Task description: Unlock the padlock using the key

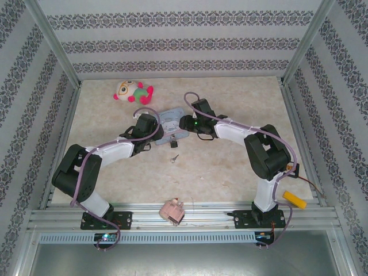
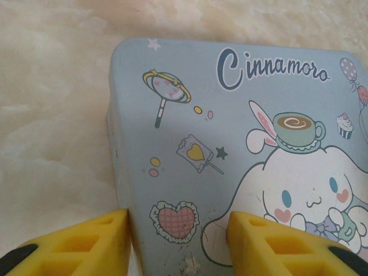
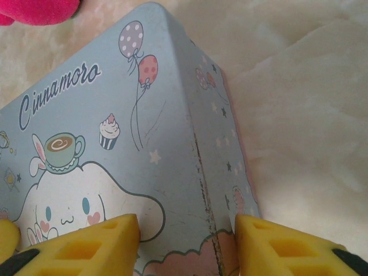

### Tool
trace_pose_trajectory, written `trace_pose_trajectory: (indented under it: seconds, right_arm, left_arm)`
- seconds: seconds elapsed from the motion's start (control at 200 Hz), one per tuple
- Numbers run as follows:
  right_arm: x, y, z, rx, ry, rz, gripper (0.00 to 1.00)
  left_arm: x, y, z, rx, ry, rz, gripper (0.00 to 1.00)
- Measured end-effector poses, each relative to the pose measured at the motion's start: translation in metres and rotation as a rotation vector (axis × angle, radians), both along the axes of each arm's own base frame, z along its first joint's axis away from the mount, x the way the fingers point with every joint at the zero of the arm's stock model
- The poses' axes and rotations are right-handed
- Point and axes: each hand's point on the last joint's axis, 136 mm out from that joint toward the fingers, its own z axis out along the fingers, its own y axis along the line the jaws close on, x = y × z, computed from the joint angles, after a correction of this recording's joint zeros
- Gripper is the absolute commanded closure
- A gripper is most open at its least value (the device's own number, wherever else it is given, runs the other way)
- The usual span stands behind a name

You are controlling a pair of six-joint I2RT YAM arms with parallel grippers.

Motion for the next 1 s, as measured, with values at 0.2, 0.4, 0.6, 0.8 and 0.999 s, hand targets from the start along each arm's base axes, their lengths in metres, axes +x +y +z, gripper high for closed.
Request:
trace_pose_trajectory:
  seconds: [0.2, 0.4, 0.6, 0.8, 0.999]
  right_arm:
    - [-0.003, -0.002, -0.003, -0.032, 0.008, 0.019, 0.32]
    - [-0.008, -0.017, 0.000, -0.116, 0.008, 0.012, 0.24]
    - [-0.024, -0.046, 0.028, -0.236, -0.014, -0.054, 0.29]
    - [-0.077, -0.033, 0.045, -0.320, -0.010, -0.038, 0.34]
    - [-0.139, 0.002, 0.023, -0.392, 0.070, 0.042, 0.36]
  left_arm:
    - [-0.001, -0.004, 0.000, -0.008, 0.002, -0.022, 0.35]
    - [-0.006, -0.004, 0.012, -0.019, -0.011, -0.037, 0.05]
    - [-0.013, 0.003, 0.054, -0.044, -0.094, -0.022, 0.01]
    - [-0.031, 0.029, 0.074, -0.014, -0.151, 0.055, 0.01]
    - [-0.046, 0.070, 0.078, 0.014, -0.184, 0.178, 0.01]
